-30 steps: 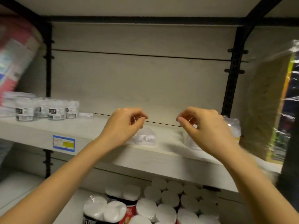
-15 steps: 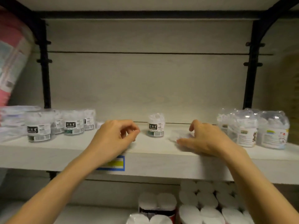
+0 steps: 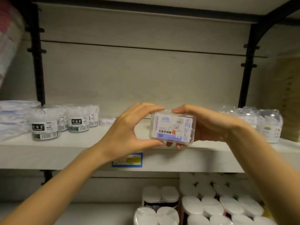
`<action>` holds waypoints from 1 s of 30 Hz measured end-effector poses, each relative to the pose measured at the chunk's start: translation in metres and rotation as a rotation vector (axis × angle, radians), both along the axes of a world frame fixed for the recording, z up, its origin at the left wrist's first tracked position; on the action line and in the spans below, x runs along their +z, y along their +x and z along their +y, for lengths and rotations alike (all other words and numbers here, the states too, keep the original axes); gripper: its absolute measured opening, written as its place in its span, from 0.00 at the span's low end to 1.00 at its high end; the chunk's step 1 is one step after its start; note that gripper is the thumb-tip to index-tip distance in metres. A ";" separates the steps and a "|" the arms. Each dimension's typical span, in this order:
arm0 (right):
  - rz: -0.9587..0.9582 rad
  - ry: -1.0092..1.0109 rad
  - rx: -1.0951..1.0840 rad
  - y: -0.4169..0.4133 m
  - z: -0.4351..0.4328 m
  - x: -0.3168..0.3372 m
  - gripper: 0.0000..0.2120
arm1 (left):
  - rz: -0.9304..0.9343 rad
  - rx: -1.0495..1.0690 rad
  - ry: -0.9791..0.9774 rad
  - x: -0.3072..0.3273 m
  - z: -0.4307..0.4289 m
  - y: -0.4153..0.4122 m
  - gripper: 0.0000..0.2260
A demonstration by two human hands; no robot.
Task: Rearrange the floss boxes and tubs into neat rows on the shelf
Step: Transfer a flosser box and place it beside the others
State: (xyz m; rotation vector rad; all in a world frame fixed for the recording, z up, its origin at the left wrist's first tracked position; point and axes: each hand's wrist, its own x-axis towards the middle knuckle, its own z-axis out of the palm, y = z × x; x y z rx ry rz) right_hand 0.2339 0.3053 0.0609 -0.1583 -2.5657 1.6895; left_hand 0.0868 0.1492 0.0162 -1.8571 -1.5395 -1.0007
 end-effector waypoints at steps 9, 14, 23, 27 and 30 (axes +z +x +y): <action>0.601 0.797 -0.181 0.003 -0.017 -0.030 0.34 | -0.187 0.117 -0.048 -0.002 -0.031 -0.013 0.31; 0.727 0.851 -0.195 -0.011 -0.020 -0.042 0.30 | -0.283 0.153 -0.049 -0.010 -0.043 -0.012 0.31; 0.735 0.682 -0.116 -0.063 -0.071 -0.068 0.33 | -0.327 0.242 -0.029 -0.034 -0.106 -0.040 0.30; 0.761 0.686 -0.093 -0.096 -0.108 -0.066 0.32 | -0.315 0.301 -0.002 -0.031 -0.149 -0.064 0.29; 0.781 0.704 -0.095 -0.122 -0.141 -0.064 0.30 | -0.328 0.328 0.034 -0.029 -0.184 -0.087 0.29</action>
